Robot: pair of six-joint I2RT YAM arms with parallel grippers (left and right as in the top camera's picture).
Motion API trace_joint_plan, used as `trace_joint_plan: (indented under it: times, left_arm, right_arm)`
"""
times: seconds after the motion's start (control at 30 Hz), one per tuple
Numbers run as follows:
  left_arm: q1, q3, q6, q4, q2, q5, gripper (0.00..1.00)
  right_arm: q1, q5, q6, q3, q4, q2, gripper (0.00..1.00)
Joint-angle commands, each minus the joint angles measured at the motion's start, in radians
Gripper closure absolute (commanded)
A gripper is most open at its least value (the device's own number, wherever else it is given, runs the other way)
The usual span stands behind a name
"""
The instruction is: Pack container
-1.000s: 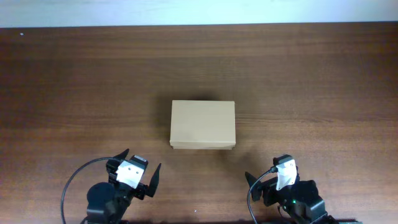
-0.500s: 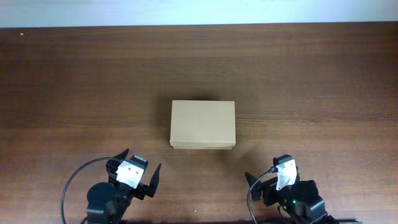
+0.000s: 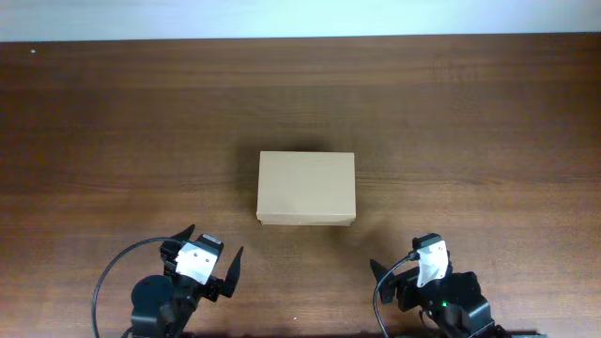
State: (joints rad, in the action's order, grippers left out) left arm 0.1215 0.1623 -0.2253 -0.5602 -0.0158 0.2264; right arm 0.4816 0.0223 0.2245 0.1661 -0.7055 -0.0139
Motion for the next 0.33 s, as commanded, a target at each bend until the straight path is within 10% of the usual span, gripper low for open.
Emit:
trace_joint_plan:
  times: [0.0,0.3]
  left_arm:
    - [-0.005,-0.003,-0.015,0.003,0.011,-0.011,0.00]
    - [-0.005,-0.003,-0.015,0.003,0.011,-0.011,0.00]
  right_arm:
    - [0.010,-0.016,-0.006,-0.006,0.000,0.011,0.01]
    - [0.010,-0.016,-0.006,-0.006,0.000,0.011,0.01]
